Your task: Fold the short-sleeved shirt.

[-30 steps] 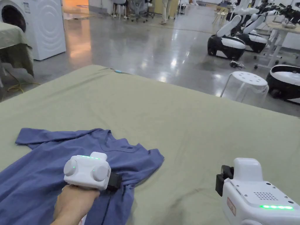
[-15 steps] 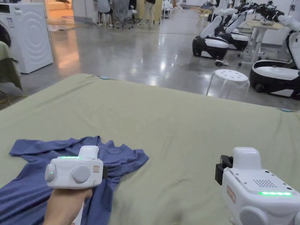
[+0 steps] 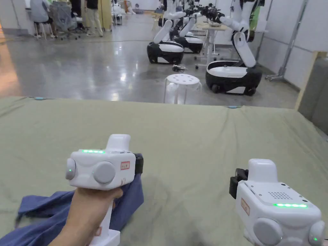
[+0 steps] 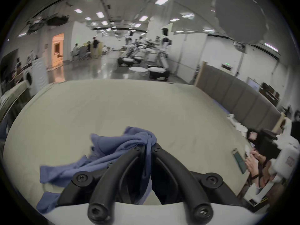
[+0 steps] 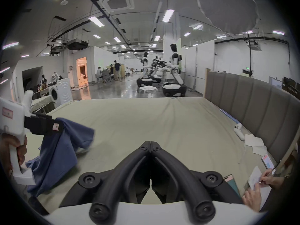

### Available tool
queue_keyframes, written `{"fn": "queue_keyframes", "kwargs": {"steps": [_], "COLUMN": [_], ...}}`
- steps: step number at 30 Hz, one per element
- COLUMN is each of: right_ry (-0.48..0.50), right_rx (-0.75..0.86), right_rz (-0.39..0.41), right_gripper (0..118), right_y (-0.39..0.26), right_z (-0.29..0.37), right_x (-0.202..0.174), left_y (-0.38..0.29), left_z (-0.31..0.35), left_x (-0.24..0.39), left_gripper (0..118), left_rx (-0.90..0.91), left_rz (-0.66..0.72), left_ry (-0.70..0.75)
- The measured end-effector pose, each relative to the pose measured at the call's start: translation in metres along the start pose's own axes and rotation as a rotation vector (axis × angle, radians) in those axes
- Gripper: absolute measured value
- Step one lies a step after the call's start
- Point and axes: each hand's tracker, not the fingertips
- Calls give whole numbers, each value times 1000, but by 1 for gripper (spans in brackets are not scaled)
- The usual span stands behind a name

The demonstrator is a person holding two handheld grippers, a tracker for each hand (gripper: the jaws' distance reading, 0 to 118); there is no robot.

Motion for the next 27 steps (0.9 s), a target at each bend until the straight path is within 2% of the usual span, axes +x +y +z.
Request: {"fn": "queue_keyframes", "kwargs": {"steps": [5, 8, 12, 15, 16, 17, 18, 19, 22, 25, 26, 27], "right_ry": [-70, -101, -132, -140, -140, -135, -124, -116, -73, -27, -13, 0], "right_rx": [-2, -11, -28, -41, -43, -44, -35, -24, 4, 31, 38, 42], "right_rz": [-22, -34, -52, -59, -58, -51, -36, -22, 6, 18, 18, 19], "right_gripper": [0, 0, 0, 0, 0, 0, 0, 0, 0, 1, 1, 1], "right_y": [-3, -8, -12, -21, -21, -22, -21, -20, -14, -10, -10, -12], "right_z": [22, 27, 25, 16, 17, 16, 18, 21, 28, 37, 39, 41], "right_x": [46, 69, 88, 95, 94, 92, 88, 84, 64, 35, 25, 13], "left_y": [20, 7, -40, -64, -66, -66, -64, -62, -59, -65, -70, -74], "left_z": [-13, -47, -107, -120, -121, -112, -98, -82, -13, 43, 56, 66], "left_x": [96, 132, 149, 148, 146, 143, 140, 137, 119, 89, 79, 68], "left_gripper": [8, 8, 8, 14, 29, 69, 93, 105, 105, 103, 85, 49], "left_rx": [31, -63, -241, -265, -252, -215, -168, -107, 140, 213, 193, 156], "left_rz": [-98, -153, -131, -60, -33, -21, -46, -64, -122, -141, -142, -146], "left_ry": [-152, -139, -119, -119, -133, -142, -135, -130, -124, -44, -37, -20]}}
